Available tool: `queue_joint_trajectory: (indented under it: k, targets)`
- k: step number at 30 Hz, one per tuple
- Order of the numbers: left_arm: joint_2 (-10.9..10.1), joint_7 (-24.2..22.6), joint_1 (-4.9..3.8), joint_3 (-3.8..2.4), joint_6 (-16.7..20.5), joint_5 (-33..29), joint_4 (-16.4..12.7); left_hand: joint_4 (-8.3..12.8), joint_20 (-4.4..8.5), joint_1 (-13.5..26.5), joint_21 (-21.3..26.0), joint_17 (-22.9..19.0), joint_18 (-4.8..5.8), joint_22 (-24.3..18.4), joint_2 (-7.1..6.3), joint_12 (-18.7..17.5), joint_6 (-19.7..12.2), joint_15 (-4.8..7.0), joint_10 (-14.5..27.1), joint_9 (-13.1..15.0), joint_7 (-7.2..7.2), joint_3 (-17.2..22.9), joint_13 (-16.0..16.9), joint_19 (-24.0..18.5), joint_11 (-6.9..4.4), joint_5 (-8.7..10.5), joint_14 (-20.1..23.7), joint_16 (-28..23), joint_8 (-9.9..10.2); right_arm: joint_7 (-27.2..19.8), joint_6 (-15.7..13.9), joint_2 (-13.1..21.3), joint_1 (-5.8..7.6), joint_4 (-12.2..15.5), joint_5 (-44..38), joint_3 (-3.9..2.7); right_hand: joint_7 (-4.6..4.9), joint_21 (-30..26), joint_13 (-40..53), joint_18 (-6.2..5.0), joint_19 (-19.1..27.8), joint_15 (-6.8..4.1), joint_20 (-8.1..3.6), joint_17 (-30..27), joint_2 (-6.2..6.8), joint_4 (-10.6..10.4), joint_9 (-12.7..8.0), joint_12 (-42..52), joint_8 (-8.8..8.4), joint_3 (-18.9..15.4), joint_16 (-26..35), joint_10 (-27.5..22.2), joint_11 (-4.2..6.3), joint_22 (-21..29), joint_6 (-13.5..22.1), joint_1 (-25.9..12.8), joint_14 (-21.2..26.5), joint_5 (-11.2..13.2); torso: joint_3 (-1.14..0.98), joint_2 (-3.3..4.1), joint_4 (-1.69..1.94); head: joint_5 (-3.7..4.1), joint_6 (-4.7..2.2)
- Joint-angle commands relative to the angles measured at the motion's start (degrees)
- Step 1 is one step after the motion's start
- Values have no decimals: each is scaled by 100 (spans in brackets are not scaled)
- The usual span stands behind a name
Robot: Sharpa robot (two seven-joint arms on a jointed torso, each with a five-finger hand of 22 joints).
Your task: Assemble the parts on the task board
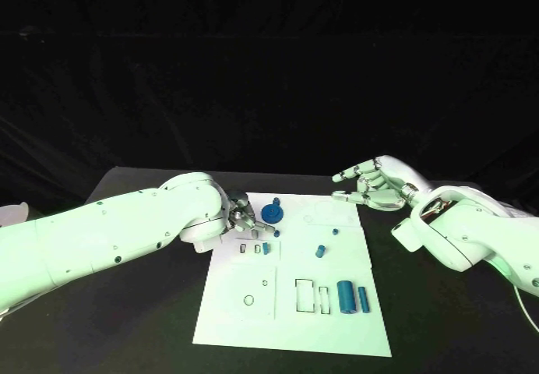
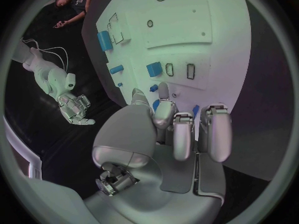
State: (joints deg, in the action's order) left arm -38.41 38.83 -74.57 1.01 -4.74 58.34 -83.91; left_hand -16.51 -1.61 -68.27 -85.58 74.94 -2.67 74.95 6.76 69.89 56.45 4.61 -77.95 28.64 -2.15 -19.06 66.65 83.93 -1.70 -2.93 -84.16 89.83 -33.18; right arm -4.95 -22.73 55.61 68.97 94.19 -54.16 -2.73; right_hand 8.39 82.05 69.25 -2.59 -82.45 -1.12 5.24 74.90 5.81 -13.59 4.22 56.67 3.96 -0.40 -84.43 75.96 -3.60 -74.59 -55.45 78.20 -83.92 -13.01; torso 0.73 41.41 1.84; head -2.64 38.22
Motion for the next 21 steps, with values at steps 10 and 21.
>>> queue_joint_trajectory:
  k: [10, 21]
  targets:
    - [275, 547, -29, 21, -960, 388, 251, -16, 39, 31, -97, 1506, 132, 855, -19, 63, -121, 40, -39, 158, -17, -125, 58, 353, 3, 20, -584, 17, -111, 129, 91, 2, 0, -18, -45, 8, -18, -35, -24, -81, 31, 1, -27, 647, -35, -1, 11, -43, 32, -42, 26, -7, 43, 18, -50, 0, -398, -69, 14, -2, 8, -14, 59]
    - [389, 550, -26, 42, -966, 403, 297, 0, 40, -1, -128, 1506, 144, 914, 33, 104, -138, 44, -66, 244, -6, -109, 106, 375, -4, 15, -584, 17, -170, 142, 107, -31, -3, -46, -48, 11, -23, -40, -41, -82, 30, -4, -32, 643, -46, -3, 12, -52, 31, -61, 32, -9, 48, 23, -58, 7, -398, -125, 16, -4, 26, -2, 93]
